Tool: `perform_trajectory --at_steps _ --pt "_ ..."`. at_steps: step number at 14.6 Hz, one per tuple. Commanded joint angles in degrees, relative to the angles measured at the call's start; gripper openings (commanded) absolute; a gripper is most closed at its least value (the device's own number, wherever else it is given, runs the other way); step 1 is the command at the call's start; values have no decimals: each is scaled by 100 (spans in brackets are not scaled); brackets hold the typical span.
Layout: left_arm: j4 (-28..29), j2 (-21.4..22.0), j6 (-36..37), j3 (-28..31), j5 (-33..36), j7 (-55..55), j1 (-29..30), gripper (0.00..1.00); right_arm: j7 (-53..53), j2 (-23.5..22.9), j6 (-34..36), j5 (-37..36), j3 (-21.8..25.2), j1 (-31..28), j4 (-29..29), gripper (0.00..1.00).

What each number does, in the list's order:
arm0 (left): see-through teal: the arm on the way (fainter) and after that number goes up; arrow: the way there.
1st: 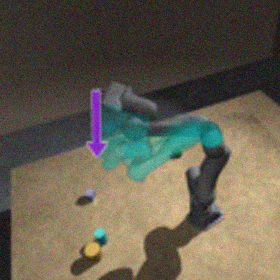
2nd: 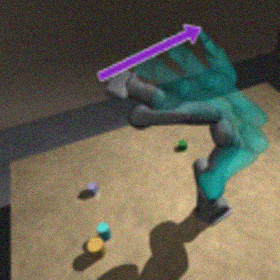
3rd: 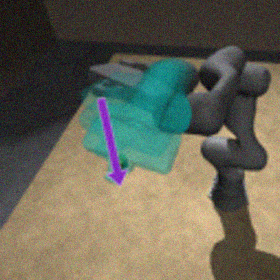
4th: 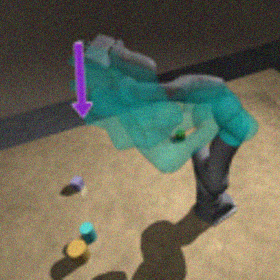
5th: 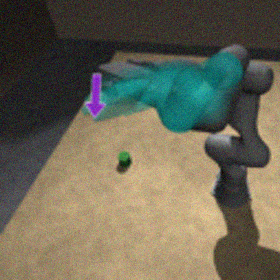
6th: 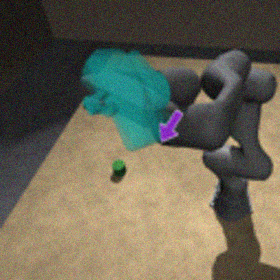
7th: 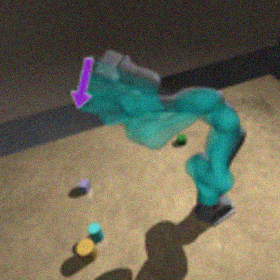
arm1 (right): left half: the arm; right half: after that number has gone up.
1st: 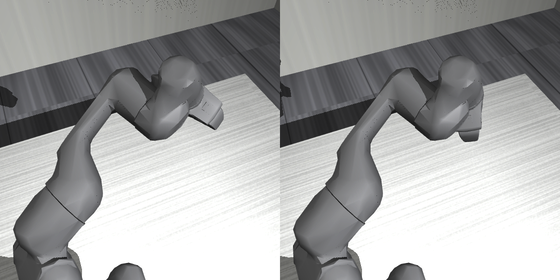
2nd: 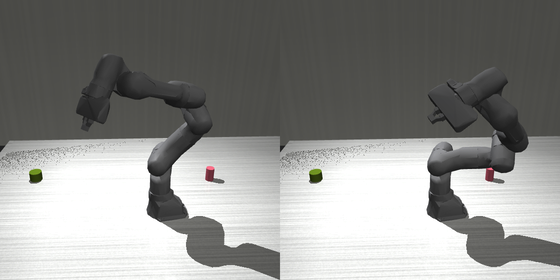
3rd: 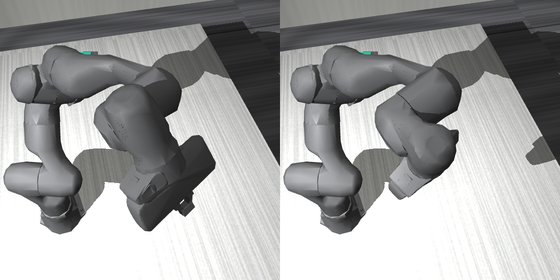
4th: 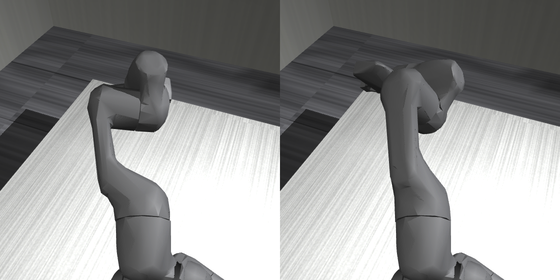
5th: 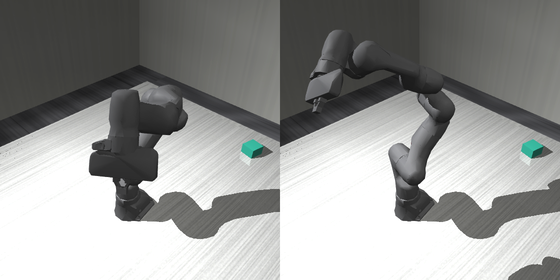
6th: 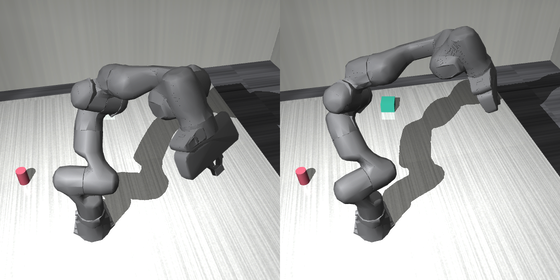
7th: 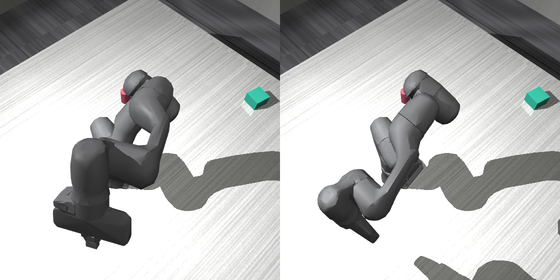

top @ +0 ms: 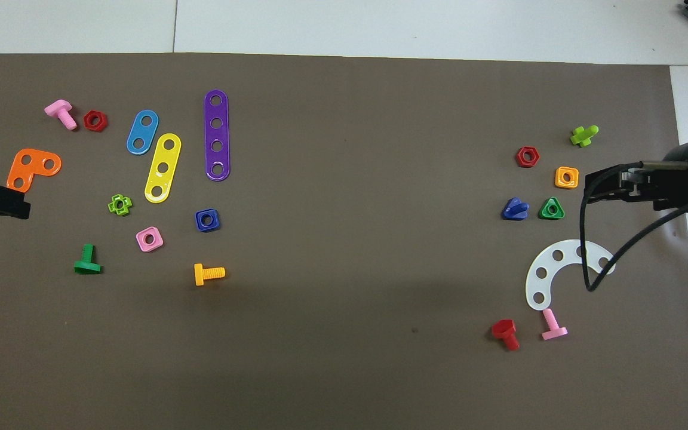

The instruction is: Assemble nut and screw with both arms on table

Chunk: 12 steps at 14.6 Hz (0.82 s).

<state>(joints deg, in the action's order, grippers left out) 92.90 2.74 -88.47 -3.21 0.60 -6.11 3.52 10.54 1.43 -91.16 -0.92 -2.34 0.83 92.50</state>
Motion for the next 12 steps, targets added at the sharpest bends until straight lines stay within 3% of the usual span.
perform_trajectory --at_steps 1,6,12 --pt "-44 -11 40 -4 -78 22 43 100 -201 50 -112 162 -3 -232 92 100" --pt "-43 -11 40 -4 -78 22 43 100 -281 173 -1095 162 -3 -224 996 100" --pt "-52 -11 40 -4 -78 22 43 100 -518 -589 -2141 162 -3 -206 1402 98"
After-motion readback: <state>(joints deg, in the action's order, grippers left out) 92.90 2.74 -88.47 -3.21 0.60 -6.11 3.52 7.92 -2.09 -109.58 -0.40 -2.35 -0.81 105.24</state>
